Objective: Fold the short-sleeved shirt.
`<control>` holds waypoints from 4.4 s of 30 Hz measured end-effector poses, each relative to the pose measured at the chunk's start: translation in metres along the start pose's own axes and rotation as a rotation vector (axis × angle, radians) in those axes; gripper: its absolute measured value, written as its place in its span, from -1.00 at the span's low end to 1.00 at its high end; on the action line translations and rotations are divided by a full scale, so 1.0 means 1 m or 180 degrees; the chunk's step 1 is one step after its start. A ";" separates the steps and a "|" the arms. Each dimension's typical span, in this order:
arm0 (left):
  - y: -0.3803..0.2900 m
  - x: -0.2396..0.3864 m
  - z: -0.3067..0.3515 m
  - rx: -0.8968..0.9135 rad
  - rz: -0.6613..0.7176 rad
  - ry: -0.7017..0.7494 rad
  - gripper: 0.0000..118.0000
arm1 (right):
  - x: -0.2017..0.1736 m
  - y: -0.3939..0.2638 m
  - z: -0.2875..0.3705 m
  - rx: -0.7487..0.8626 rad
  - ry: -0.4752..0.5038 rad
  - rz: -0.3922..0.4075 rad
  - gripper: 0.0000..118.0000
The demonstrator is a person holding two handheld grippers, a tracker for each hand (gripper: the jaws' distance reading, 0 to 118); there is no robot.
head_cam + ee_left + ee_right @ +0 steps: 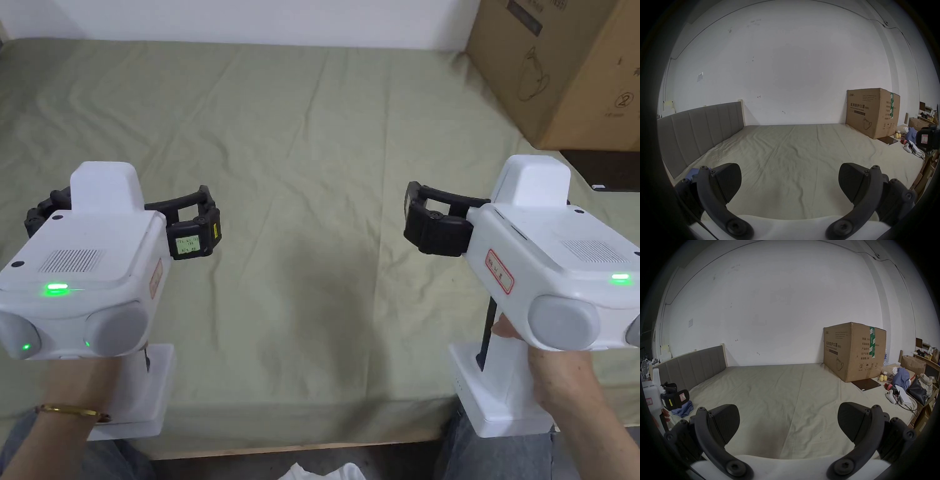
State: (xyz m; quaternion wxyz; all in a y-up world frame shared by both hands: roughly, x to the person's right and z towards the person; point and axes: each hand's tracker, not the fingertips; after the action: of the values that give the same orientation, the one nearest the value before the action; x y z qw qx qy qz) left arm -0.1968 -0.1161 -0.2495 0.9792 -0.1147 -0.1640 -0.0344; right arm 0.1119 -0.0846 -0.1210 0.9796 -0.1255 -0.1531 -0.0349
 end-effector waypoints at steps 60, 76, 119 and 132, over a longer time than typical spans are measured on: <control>-0.003 0.003 -0.005 -0.0003 -0.0096 0.0035 1.00 | -0.006 0.000 -0.004 -0.0012 -0.0028 -0.0042 1.00; -0.005 0.002 -0.007 -0.0016 -0.0082 0.0053 1.00 | -0.010 0.003 -0.003 -0.0011 -0.0007 -0.0039 1.00; -0.049 0.011 -0.029 -0.1142 -0.0155 0.0160 1.00 | -0.022 -0.032 -0.027 -0.2428 -0.0222 -0.0095 0.97; -0.063 -0.004 -0.058 -0.1443 0.0058 0.0274 1.00 | -0.028 -0.043 -0.080 -0.2513 -0.0516 0.0178 0.95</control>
State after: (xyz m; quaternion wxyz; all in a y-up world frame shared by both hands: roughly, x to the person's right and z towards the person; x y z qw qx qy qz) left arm -0.1895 -0.1903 -0.2906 0.9347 -0.3317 -0.1091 -0.0664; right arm 0.1038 -0.1454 -0.1930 0.8414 -0.4986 -0.2012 -0.0544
